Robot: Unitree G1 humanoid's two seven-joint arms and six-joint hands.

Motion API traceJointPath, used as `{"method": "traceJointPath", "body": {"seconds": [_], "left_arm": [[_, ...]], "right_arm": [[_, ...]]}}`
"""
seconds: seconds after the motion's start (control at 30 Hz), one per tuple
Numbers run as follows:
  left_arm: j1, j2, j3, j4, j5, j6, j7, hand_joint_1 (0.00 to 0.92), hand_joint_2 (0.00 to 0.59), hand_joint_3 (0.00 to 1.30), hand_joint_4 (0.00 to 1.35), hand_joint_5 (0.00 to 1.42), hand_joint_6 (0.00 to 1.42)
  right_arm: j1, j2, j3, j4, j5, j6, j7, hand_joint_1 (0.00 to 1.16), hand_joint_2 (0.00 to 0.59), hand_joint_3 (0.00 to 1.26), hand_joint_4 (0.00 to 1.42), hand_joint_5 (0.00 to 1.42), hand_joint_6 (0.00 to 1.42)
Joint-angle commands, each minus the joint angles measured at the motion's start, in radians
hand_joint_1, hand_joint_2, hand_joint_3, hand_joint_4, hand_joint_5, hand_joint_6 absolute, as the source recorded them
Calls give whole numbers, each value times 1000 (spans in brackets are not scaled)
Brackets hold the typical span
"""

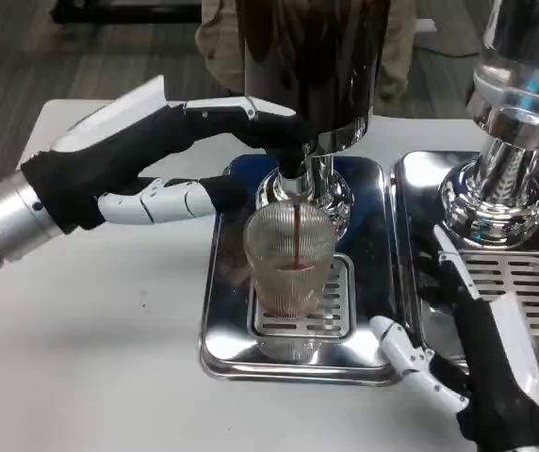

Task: Grasp the cup under the faucet to collect the drink, then remove the cup.

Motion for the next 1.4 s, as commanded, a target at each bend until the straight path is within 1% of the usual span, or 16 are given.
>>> {"method": "traceJointPath", "body": {"seconds": [0.03, 0.17, 0.27, 0.47, 0.77, 1.13, 1.4], "left_arm": [[34, 19, -26, -12, 45, -7, -22, 0, 116, 291, 284, 327, 315], [39, 20, -29, -15, 46, -4, -16, 0, 120, 291, 284, 327, 313], [42, 21, -29, -19, 45, -3, -14, 0, 122, 291, 284, 327, 313], [47, 23, -30, -21, 44, 1, -12, 0, 126, 291, 284, 327, 313], [54, 25, -30, -30, 42, 4, -8, 0, 136, 291, 284, 316, 293], [62, 27, -31, -38, 46, 6, 0, 0, 141, 291, 284, 316, 291], [73, 30, -31, -49, 50, 12, 6, 0, 142, 297, 284, 316, 291]], "right_arm": [[-18, 2, -1, -19, 19, 27, 38, 426, 248, 2, 42, 131, 267], [-37, -3, 4, -21, 24, 50, 76, 439, 228, 0, 2, 84, 239], [-50, -4, 5, -21, 26, 64, 98, 457, 219, 0, 0, 34, 218], [-100, -2, 9, 4, 38, 87, 137, 477, 203, 0, 0, 5, 183], [-153, 4, 7, 42, 55, 111, 156, 483, 200, 0, 0, 0, 168], [-218, 16, 14, 117, 73, 107, 154, 495, 195, 0, 0, 0, 147], [-266, 19, 23, 158, 93, 102, 172, 495, 195, 0, 0, 0, 146]]}}
